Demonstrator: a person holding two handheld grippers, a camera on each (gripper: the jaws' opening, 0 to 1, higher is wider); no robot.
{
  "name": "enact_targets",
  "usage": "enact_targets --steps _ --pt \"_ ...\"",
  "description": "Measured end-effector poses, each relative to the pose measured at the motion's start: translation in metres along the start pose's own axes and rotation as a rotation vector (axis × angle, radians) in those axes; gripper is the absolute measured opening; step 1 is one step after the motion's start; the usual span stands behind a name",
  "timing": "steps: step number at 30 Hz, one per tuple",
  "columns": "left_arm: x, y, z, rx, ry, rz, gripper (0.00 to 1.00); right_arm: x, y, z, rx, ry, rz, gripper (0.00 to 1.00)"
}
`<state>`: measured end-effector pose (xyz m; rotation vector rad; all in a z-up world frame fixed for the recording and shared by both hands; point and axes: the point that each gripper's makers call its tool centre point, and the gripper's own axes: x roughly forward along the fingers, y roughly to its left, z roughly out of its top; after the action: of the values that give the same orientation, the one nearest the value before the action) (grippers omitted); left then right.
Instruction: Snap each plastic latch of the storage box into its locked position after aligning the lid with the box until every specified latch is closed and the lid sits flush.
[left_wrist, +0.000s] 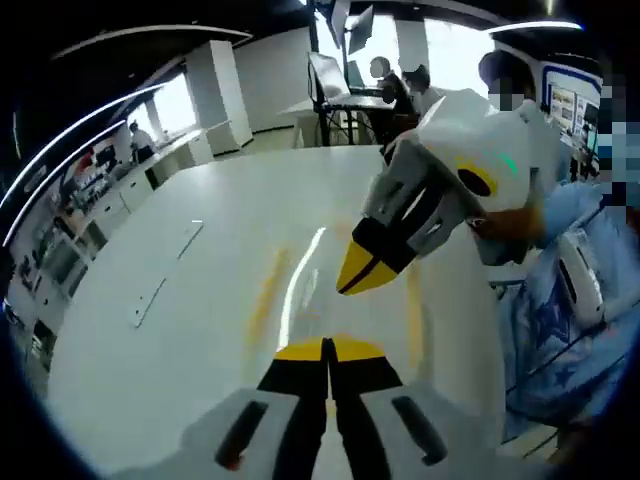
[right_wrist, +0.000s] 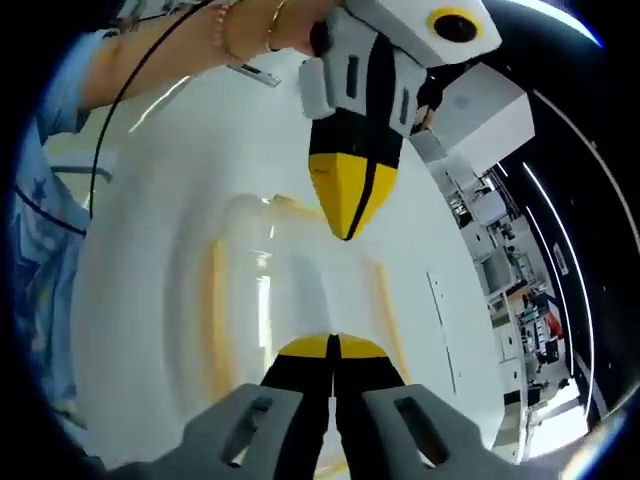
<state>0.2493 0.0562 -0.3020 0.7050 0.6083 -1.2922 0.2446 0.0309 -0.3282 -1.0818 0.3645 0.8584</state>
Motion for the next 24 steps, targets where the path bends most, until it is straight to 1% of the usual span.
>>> enact_targets --steps 1,2,3,5,7,9,10,11,15,16,17,19,21,24 --pt "0.007 0.0 -0.001 0.006 0.057 0.002 0.0 0.0 0.0 0.0 -0.015 -0.012 -0.017 0.0" --pt "0.011 0.0 -0.004 0.013 0.1 -0.009 0.0 -0.001 0.0 0.0 -0.01 -0.021 -0.025 0.0" --pt "0.014 -0.001 -0.005 0.022 0.123 -0.012 0.0 -0.001 0.0 -0.001 0.005 -0.037 -0.031 0.0" --pt "0.019 -0.004 -0.007 0.029 0.176 -0.025 0.0 -0.003 -0.001 -0.001 0.038 -0.064 -0.016 0.0" --pt "0.022 -0.002 -0.005 0.037 0.2 -0.022 0.0 -0.004 -0.001 -0.002 0.054 -0.078 -0.003 0.0" --pt "0.023 -0.006 -0.007 0.037 0.227 -0.039 0.0 -0.004 -0.001 -0.002 0.059 -0.082 0.003 0.0" --pt "0.024 -0.007 -0.007 0.04 0.238 -0.037 0.0 -0.004 0.0 -0.002 0.058 -0.082 0.004 0.0" --pt "0.025 -0.006 -0.01 0.043 0.261 -0.039 0.0 -0.004 0.0 -0.001 0.053 -0.079 0.004 0.0" --pt "0.025 -0.004 -0.01 0.051 0.295 -0.04 0.0 -0.003 0.0 -0.001 0.041 -0.066 0.003 0.0" --pt "0.025 -0.004 -0.01 0.062 0.304 -0.039 0.0 -0.003 0.0 -0.001 0.044 -0.066 0.005 0.0" --pt "0.025 -0.003 -0.011 0.094 0.326 -0.036 0.0 -0.003 -0.001 -0.001 0.049 -0.067 0.009 0.0" --pt "0.025 -0.004 -0.012 0.084 0.382 -0.018 0.0 -0.004 -0.001 -0.001 0.067 -0.079 0.012 0.0" --pt "0.027 -0.002 -0.011 0.076 0.419 -0.016 0.0 -0.006 0.0 -0.001 0.1 -0.098 0.014 0.0" --pt "0.028 -0.004 -0.011 0.066 0.439 -0.02 0.0 -0.013 0.009 0.001 0.106 -0.131 0.016 0.0"
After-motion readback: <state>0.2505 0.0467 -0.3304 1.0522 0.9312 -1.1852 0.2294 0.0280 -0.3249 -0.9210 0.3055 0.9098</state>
